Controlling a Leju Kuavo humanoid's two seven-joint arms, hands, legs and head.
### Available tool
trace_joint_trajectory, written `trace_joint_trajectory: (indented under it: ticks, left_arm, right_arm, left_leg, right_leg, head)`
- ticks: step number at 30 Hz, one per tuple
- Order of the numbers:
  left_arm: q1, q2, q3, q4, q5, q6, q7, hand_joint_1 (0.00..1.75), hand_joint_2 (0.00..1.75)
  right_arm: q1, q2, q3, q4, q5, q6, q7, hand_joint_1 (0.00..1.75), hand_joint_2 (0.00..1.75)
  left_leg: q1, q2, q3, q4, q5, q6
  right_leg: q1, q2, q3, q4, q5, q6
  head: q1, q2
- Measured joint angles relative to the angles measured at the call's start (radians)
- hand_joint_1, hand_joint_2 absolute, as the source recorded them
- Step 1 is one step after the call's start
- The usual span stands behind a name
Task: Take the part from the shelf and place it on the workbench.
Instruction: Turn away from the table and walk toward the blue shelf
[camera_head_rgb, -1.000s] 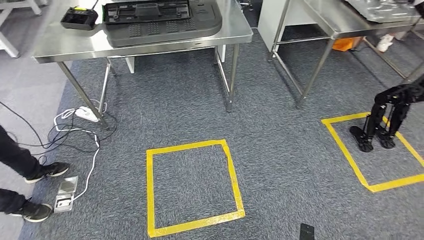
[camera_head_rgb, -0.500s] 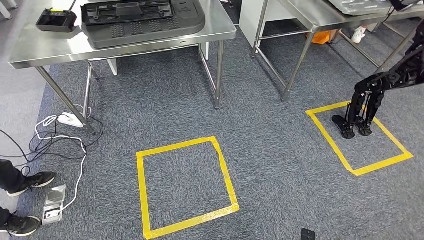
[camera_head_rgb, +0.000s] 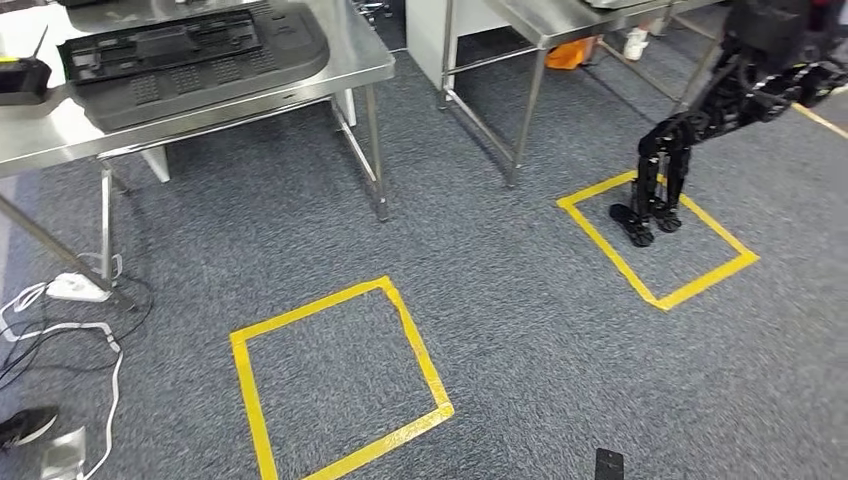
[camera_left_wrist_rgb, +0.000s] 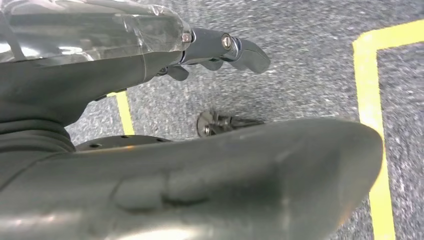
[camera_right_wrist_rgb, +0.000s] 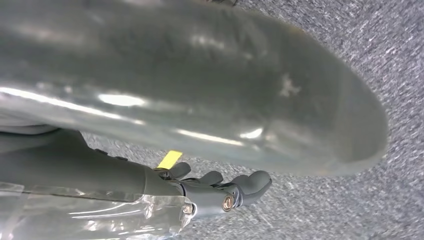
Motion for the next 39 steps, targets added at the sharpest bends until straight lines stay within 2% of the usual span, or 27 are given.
trace_joint_trajectory:
  ticks: [1, 3, 5, 7, 9, 10, 11, 12, 13, 15, 16, 18, 20, 21, 23, 24, 25, 26, 27, 28, 30, 32, 34, 36, 37, 39]
  left_arm:
    - [0.000, 0.000, 0.000, 0.000, 0.001, 0.001, 0.000, 0.00, 0.00]
    - [0.000, 0.000, 0.000, 0.000, 0.002, 0.003, 0.001, 0.00, 0.00]
    - [-0.001, 0.000, 0.000, -0.001, 0.002, 0.004, 0.001, 0.00, 0.00]
    - [-0.001, 0.000, 0.000, -0.002, 0.002, 0.006, 0.001, 0.00, 0.00]
    - [0.002, 0.001, 0.000, -0.003, 0.002, 0.008, 0.001, 0.00, 0.00]
    - [0.002, 0.001, 0.000, -0.003, 0.001, 0.010, 0.002, 0.00, 0.00]
    - [0.002, 0.001, 0.000, -0.003, 0.001, 0.010, 0.001, 0.00, 0.00]
    - [0.002, 0.001, 0.000, -0.004, 0.000, 0.010, 0.001, 0.00, 0.00]
    - [0.002, 0.001, 0.000, -0.005, 0.000, 0.010, 0.001, 0.00, 0.00]
    - [0.000, 0.001, 0.000, -0.007, -0.001, 0.011, 0.001, 0.00, 0.00]
    - [0.000, 0.001, 0.000, -0.008, -0.001, 0.011, 0.002, 0.00, 0.00]
    - [-0.001, 0.001, -0.001, -0.009, -0.002, 0.012, 0.001, 0.00, 0.00]
    - [-0.002, 0.001, -0.001, -0.010, -0.002, 0.012, 0.002, 0.00, 0.00]
    - [-0.002, 0.001, -0.001, -0.011, -0.002, 0.012, 0.002, 0.00, 0.00]
    - [-0.001, 0.002, -0.001, -0.011, 0.000, 0.014, 0.003, 0.00, 0.00]
    - [0.000, 0.002, -0.001, -0.011, 0.002, 0.014, 0.004, 0.00, 0.00]
    - [0.002, 0.003, -0.001, -0.011, 0.003, 0.015, 0.005, 0.00, 0.00]
    - [0.003, 0.003, -0.001, -0.011, 0.003, 0.015, 0.005, 0.00, 0.00]
    - [0.003, 0.003, -0.001, -0.011, 0.003, 0.016, 0.006, 0.00, 0.00]
    - [0.003, 0.004, -0.001, -0.011, 0.003, 0.016, 0.006, 0.00, 0.00]
    - [0.002, 0.004, -0.001, -0.012, 0.002, 0.016, 0.006, 0.00, 0.00]
    - [0.002, 0.004, -0.001, -0.013, 0.001, 0.016, 0.006, 0.00, 0.00]
    - [0.001, 0.004, 0.000, -0.014, 0.000, 0.017, 0.006, 0.00, 0.00]
    - [-0.001, 0.004, 0.000, -0.017, 0.000, 0.017, 0.006, 0.00, 0.00]
    - [-0.001, 0.004, 0.000, -0.017, 0.000, 0.017, 0.006, 0.00, 0.00]
    - [0.001, 0.004, -0.001, -0.018, 0.000, 0.017, 0.006, 0.00, 0.00]
  right_arm:
    - [-0.001, 0.000, 0.000, 0.000, 0.000, 0.000, 0.001, 0.00, 0.00]
    - [0.002, 0.000, 0.001, 0.000, 0.000, 0.000, 0.002, 0.00, 0.00]
    - [0.006, 0.002, 0.002, 0.001, -0.001, 0.000, 0.002, 0.00, 0.00]
    - [0.004, 0.004, 0.005, 0.001, -0.003, 0.000, 0.005, 0.00, 0.00]
    - [0.001, 0.004, 0.008, 0.002, -0.008, 0.000, 0.009, 0.00, 0.00]
    - [0.002, 0.005, 0.008, 0.002, -0.011, 0.000, 0.011, 0.00, 0.00]
    - [0.004, 0.006, 0.009, 0.003, -0.012, 0.000, 0.012, 0.00, 0.00]
    - [0.005, 0.006, 0.009, 0.003, -0.014, 0.000, 0.012, 0.00, 0.00]
    - [0.006, 0.006, 0.010, 0.004, -0.015, 0.000, 0.012, 0.00, 0.00]
    - [0.003, 0.007, 0.010, 0.004, -0.016, 0.000, 0.011, 0.00, 0.00]
    - [0.002, 0.007, 0.010, 0.005, -0.016, 0.000, 0.010, 0.00, 0.00]
    - [0.003, 0.007, 0.010, 0.005, -0.016, 0.000, 0.009, 0.00, 0.00]
    - [0.005, 0.008, 0.010, 0.006, -0.017, 0.000, 0.009, 0.00, 0.00]
    - [0.004, 0.009, 0.010, 0.006, -0.017, 0.000, 0.009, 0.00, 0.00]
    - [0.001, 0.010, 0.010, 0.007, -0.017, 0.000, 0.009, 0.00, 0.00]
    - [0.000, 0.011, 0.011, 0.008, -0.017, 0.000, 0.009, 0.00, 0.00]
    - [-0.001, 0.011, 0.012, 0.008, -0.017, 0.000, 0.009, 0.00, 0.00]
    - [-0.001, 0.012, 0.013, 0.009, -0.017, 0.000, 0.009, 0.00, 0.00]
    - [0.000, 0.013, 0.014, 0.010, -0.017, 0.000, 0.009, 0.00, 0.00]
    - [0.000, 0.014, 0.015, 0.010, -0.017, 0.000, 0.009, 0.00, 0.00]
    - [-0.001, 0.014, 0.017, 0.011, -0.018, 0.000, 0.009, 0.00, 0.00]
    - [-0.003, 0.015, 0.019, 0.011, -0.018, 0.000, 0.009, 0.00, 0.00]
    - [-0.001, 0.014, 0.019, 0.011, -0.018, 0.000, 0.009, 0.00, 0.00]
    - [0.002, 0.015, 0.020, 0.011, -0.019, 0.000, 0.009, 0.00, 0.00]
    - [0.001, 0.015, 0.020, 0.011, -0.022, 0.000, 0.009, 0.00, 0.00]
    - [-0.002, 0.016, 0.023, 0.012, -0.030, 0.000, 0.009, 0.00, 0.00]
  left_leg:
    - [0.000, -0.011, 0.003, -0.015, -0.001, 0.003]
    - [-0.003, 0.000, 0.002, -0.018, 0.000, 0.013]
    - [-0.002, 0.020, 0.005, -0.025, 0.005, 0.027]
    - [-0.002, 0.046, 0.006, -0.030, 0.008, 0.036]
    - [-0.005, 0.074, 0.006, -0.030, 0.006, 0.041]
    - [-0.006, 0.085, 0.007, -0.030, 0.004, 0.042]
    - [-0.006, 0.095, 0.008, -0.030, 0.003, 0.042]
    - [-0.007, 0.103, 0.011, -0.030, 0.001, 0.041]
    - [-0.007, 0.111, 0.015, -0.030, -0.002, 0.039]
    - [-0.010, 0.124, 0.022, -0.032, -0.007, 0.032]
    - [-0.011, 0.129, 0.024, -0.033, -0.008, 0.028]
    - [-0.012, 0.139, 0.030, -0.038, -0.008, 0.017]
    - [-0.011, 0.128, 0.033, -0.030, -0.020, 0.004]
    - [-0.010, 0.112, 0.024, -0.002, -0.040, 0.000]
    - [-0.010, 0.079, -0.025, 0.109, -0.102, -0.005]
    - [-0.010, 0.072, -0.057, 0.175, -0.129, -0.006]
    - [-0.010, 0.069, -0.080, 0.221, -0.140, -0.006]
    - [-0.010, 0.068, -0.089, 0.234, -0.132, -0.005]
    - [-0.009, 0.066, -0.080, 0.209, -0.105, -0.004]
    - [-0.008, 0.059, -0.056, 0.150, -0.066, -0.003]
    - [-0.003, 0.023, -0.007, 0.026, -0.009, 0.000]
    - [-0.002, -0.001, 0.009, -0.023, 0.000, 0.003]
    - [-0.005, 0.014, 0.010, -0.029, 0.003, 0.013]
    - [-0.003, 0.033, 0.014, -0.038, 0.008, 0.027]
    - [-0.001, 0.045, 0.015, -0.042, 0.010, 0.032]
    - [-0.003, 0.068, 0.017, -0.044, 0.009, 0.037]
  right_leg:
    - [0.000, 0.009, -0.005, 0.003, 0.000, 0.005]
    - [-0.003, 0.026, -0.012, 0.001, 0.003, 0.017]
    - [-0.004, 0.003, -0.018, 0.017, -0.008, 0.027]
    - [-0.002, -0.046, -0.062, 0.112, -0.062, 0.035]
    - [-0.004, -0.066, -0.123, 0.241, -0.116, 0.041]
    - [-0.005, -0.069, -0.137, 0.270, -0.120, 0.041]
    - [-0.006, -0.071, -0.132, 0.262, -0.103, 0.041]
    - [-0.006, -0.074, -0.110, 0.217, -0.073, 0.038]
    - [-0.005, -0.085, -0.075, 0.146, -0.038, 0.034]
    - [0.003, -0.111, -0.021, 0.032, 0.001, 0.023]
    - [0.008, -0.119, -0.010, 0.005, 0.005, 0.017]
    - [0.013, -0.111, -0.010, -0.002, 0.006, 0.006]
    - [0.008, -0.098, -0.006, -0.013, 0.012, -0.005]
    - [0.005, -0.092, -0.004, -0.019, 0.015, -0.010]
    - [0.003, -0.078, -0.002, -0.022, 0.018, -0.018]
    - [0.004, -0.070, -0.002, -0.022, 0.018, -0.020]
    - [0.005, -0.060, -0.002, -0.020, 0.017, -0.021]
    - [0.005, -0.050, -0.002, -0.019, 0.017, -0.022]
    - [0.005, -0.038, -0.001, -0.017, 0.016, -0.021]
    - [0.005, -0.027, 0.000, -0.014, 0.014, -0.019]
    - [0.005, -0.006, -0.003, -0.005, 0.010, -0.012]
    - [0.005, 0.013, -0.010, 0.002, 0.008, -0.002]
    - [0.001, 0.025, -0.015, 0.002, 0.010, 0.010]
    - [0.000, 0.000, -0.026, 0.028, -0.008, 0.020]
    - [0.000, -0.023, -0.044, 0.069, -0.032, 0.024]
    - [-0.001, -0.059, -0.106, 0.197, -0.094, 0.033]
  head:
    - [0.000, 0.000]
    - [0.002, 0.000]
    - [0.006, 0.000]
    - [0.019, 0.000]
    - [0.031, 0.000]
    - [0.033, 0.000]
    - [0.035, 0.000]
    - [0.038, 0.000]
    - [0.041, 0.000]
    - [0.045, 0.000]
    - [0.045, 0.000]
    - [0.042, 0.000]
    - [0.037, 0.000]
    - [0.034, 0.000]
    - [0.024, 0.000]
    - [0.021, 0.000]
    - [0.018, 0.000]
    - [0.016, 0.000]
    - [0.014, 0.000]
    - [0.012, 0.000]
    - [0.006, 0.000]
    - [0.003, 0.000]
    - [0.004, 0.000]
    - [0.009, 0.000]
    - [0.015, 0.000]
    - [0.028, 0.000]
